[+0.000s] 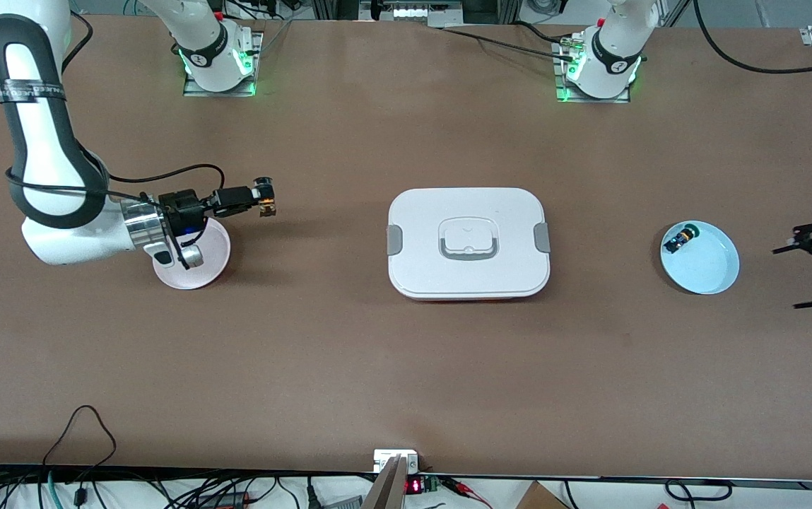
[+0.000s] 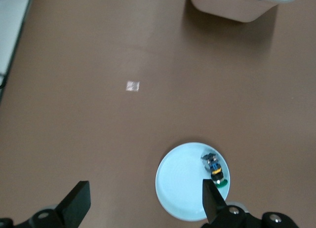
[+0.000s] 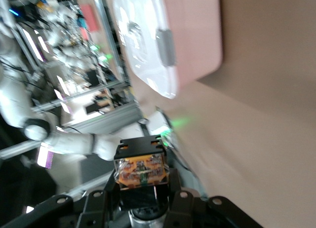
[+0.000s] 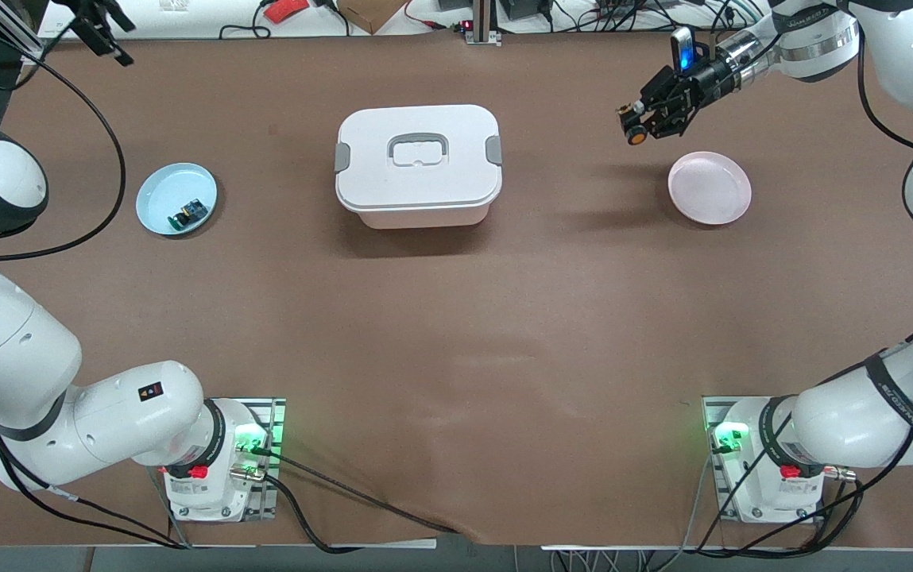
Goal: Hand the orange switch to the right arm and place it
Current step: 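Carry the switch over the white plate while the left gripper returns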
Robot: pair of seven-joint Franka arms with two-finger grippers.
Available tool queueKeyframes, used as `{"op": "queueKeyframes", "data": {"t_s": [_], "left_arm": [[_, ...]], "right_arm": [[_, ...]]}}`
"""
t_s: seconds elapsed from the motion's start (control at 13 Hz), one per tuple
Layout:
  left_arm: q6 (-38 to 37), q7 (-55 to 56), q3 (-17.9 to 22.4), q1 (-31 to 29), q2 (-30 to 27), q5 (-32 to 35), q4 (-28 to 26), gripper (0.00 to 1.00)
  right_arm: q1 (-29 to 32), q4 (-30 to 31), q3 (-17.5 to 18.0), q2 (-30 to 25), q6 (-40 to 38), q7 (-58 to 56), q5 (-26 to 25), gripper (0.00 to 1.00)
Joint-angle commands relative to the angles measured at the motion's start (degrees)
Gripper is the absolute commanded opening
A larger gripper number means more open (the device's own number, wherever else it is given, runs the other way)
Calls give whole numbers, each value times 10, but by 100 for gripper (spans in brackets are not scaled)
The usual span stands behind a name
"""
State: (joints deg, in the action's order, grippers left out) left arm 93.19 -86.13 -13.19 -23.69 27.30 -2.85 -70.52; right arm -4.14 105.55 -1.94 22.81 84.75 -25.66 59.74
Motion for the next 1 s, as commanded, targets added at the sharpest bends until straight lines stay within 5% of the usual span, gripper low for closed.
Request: {"op": "queueKeyframes", "data": {"t_s": [0.0,0.39,0.93], "left_arm": [[-10,57,-11,3,-36,43,4,100],[-21,260,-14,37,-97,86,0,100],[-238,598,-71,60,-227,82,-5,100]], "right_arm": [[4,3,3,-10,-1,-57,-58,33],[7,2,2,-11,1,-129,-180,33],[9,-15,0,-15,24,-205,-342,33]]}}
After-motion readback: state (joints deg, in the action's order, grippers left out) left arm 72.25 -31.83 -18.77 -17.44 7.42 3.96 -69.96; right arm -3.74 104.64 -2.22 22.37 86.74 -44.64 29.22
